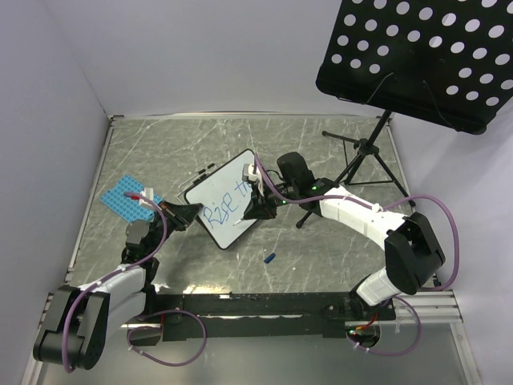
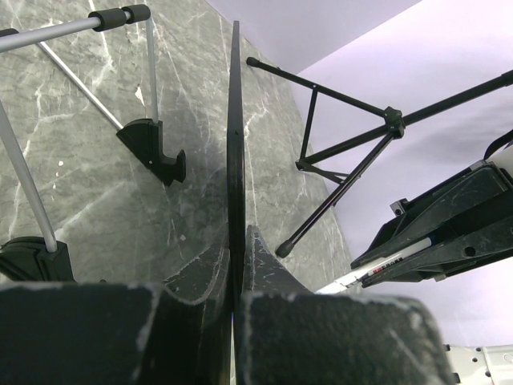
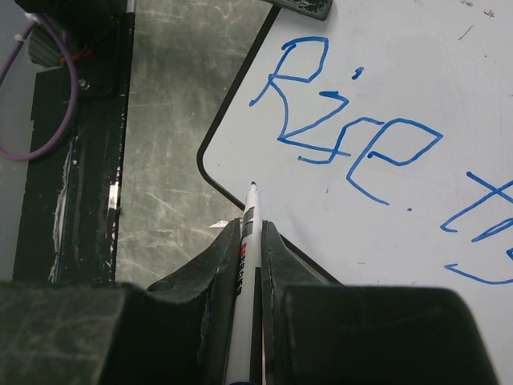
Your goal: Write a sentence on the whiteboard
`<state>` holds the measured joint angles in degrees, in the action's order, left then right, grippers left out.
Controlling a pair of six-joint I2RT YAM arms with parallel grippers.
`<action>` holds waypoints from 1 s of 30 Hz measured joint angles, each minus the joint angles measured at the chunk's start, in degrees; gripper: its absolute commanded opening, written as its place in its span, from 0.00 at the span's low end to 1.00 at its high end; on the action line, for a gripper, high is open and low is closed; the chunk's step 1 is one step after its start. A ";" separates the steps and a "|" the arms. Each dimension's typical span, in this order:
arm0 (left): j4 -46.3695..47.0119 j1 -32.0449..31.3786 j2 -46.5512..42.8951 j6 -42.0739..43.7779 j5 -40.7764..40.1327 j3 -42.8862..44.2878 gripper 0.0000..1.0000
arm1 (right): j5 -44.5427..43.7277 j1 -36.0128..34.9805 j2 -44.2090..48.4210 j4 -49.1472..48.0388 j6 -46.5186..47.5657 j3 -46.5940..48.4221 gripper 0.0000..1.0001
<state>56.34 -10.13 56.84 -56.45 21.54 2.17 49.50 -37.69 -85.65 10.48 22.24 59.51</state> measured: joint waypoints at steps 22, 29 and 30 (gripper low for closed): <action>0.81 -0.31 0.07 0.02 0.00 0.02 0.01 | -6.64 -5.77 0.11 -0.66 4.90 -0.09 0.00; -0.50 -0.37 -0.83 0.02 -0.24 0.02 0.01 | -9.03 -8.26 0.26 -2.67 6.23 -2.10 0.00; -0.50 -0.37 -0.83 0.02 -0.26 0.02 0.01 | -9.33 -8.24 0.26 -3.10 6.25 -2.16 0.00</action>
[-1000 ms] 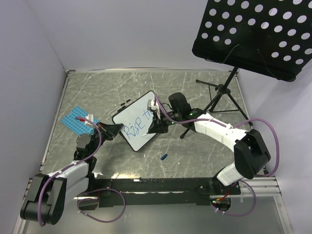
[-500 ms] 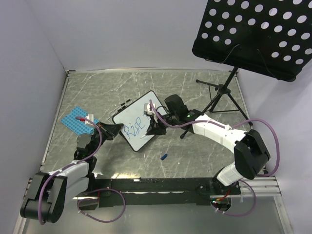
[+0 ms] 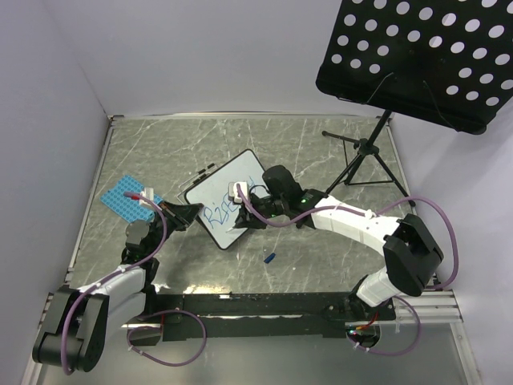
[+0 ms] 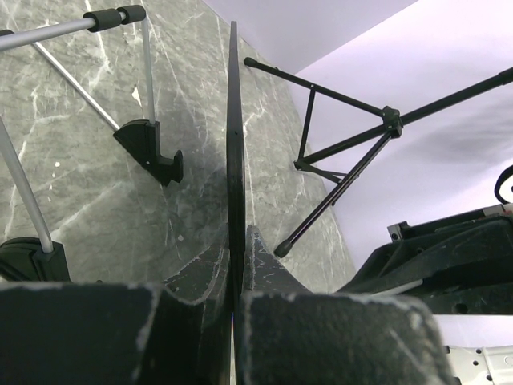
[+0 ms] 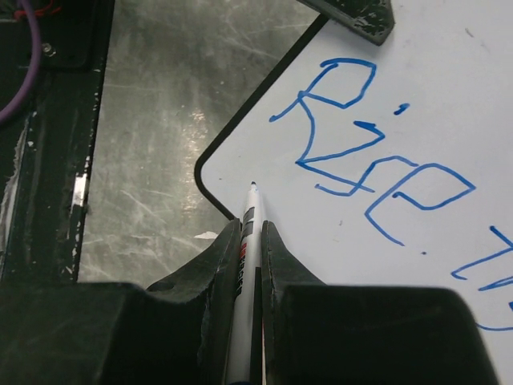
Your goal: Write a sentence on the whiteboard
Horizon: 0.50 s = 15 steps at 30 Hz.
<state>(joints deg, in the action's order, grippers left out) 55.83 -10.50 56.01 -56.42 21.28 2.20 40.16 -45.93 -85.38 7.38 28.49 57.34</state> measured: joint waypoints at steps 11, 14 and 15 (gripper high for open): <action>0.24 0.00 0.13 -0.04 0.07 0.00 0.01 | -2.03 0.07 0.22 -4.81 -0.98 -1.66 0.00; 0.22 0.00 0.13 -0.09 0.07 0.00 0.01 | -2.93 0.07 0.22 -6.91 -1.90 -2.25 0.00; 0.22 0.00 0.13 -0.11 0.07 0.00 0.01 | -3.21 0.09 0.22 -7.32 -2.10 -2.58 0.00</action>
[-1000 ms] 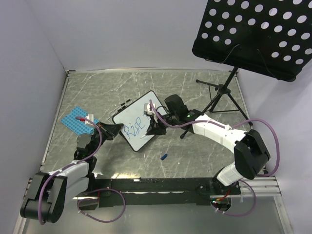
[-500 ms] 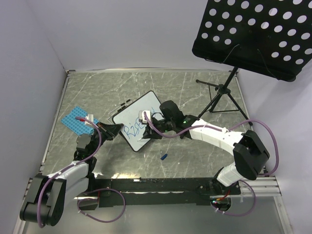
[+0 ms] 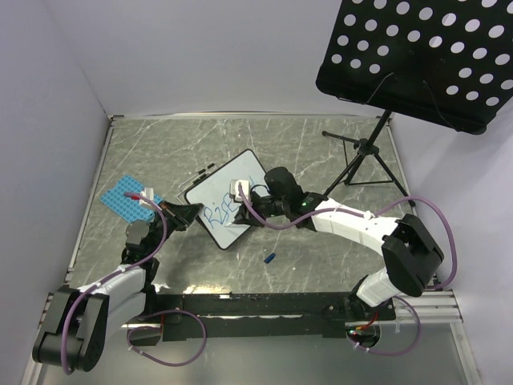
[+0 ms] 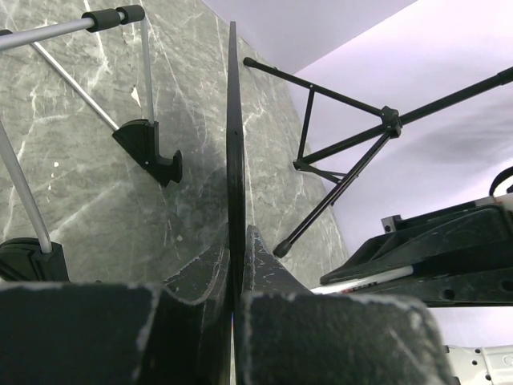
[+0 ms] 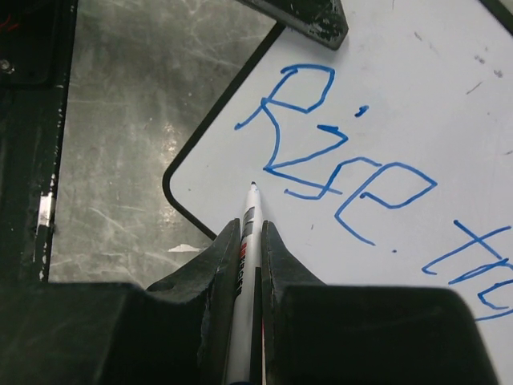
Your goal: Write a sentence on the whiteboard
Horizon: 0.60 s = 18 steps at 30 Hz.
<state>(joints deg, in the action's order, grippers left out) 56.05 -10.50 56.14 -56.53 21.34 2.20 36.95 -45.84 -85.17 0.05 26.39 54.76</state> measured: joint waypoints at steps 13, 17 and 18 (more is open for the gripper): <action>-2.29 -0.04 -1.31 -1.88 -1.29 -0.02 0.01 | -1.20 6.56 4.37 -0.68 -1.09 -3.15 0.00; -2.38 -0.04 -1.31 -2.27 -1.33 -0.02 0.01 | -1.11 6.73 4.74 -1.16 -1.46 -3.89 0.00; -2.40 -0.04 -1.31 -2.47 -1.36 -0.04 0.01 | -1.05 6.73 4.74 -1.38 -1.51 -4.04 0.00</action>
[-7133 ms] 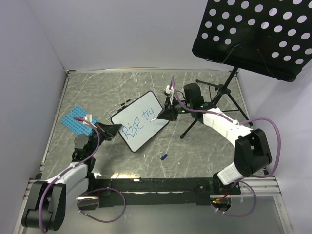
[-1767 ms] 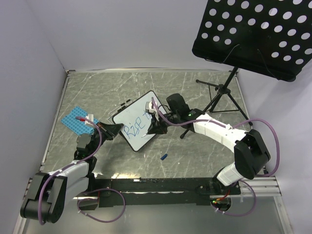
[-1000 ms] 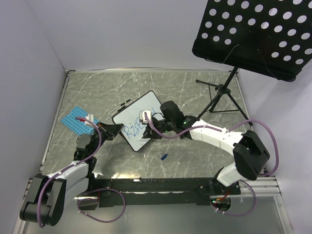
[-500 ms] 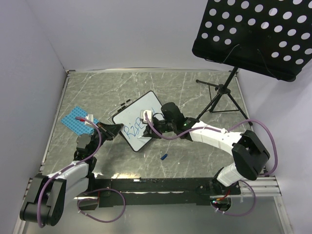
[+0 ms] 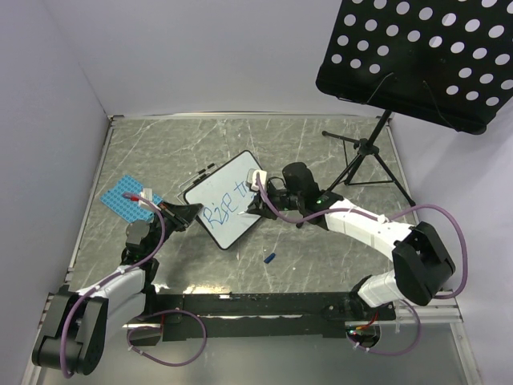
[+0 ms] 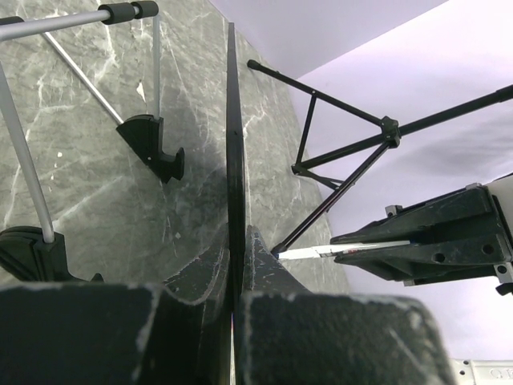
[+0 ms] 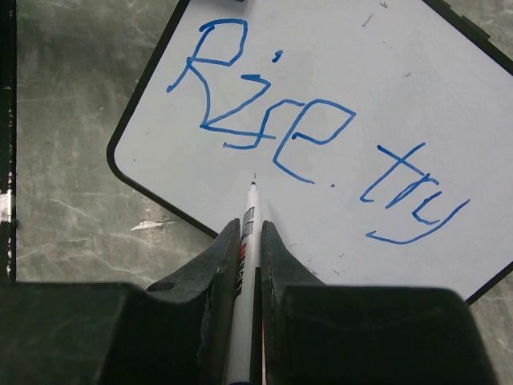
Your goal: Write a sentence on the whiteboard
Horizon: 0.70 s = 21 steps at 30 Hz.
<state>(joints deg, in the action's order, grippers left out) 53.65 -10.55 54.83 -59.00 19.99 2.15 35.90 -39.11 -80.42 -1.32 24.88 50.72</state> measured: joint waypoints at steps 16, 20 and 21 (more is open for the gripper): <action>-0.39 0.00 0.15 -0.87 -0.44 0.00 0.01 | 0.57 -0.15 -3.91 -1.25 -0.61 -0.22 0.00; -0.35 -0.02 0.20 -0.85 -0.42 0.00 0.01 | 0.57 -0.28 -4.15 -1.27 -0.81 -0.22 0.00; -0.35 0.00 0.22 -0.85 -0.42 0.00 0.01 | 0.59 -0.33 -4.15 -1.29 -0.85 -0.22 0.00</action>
<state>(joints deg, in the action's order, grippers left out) 53.30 -10.55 55.05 -59.86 19.57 2.15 36.49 -39.44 -84.58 -2.61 24.03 50.50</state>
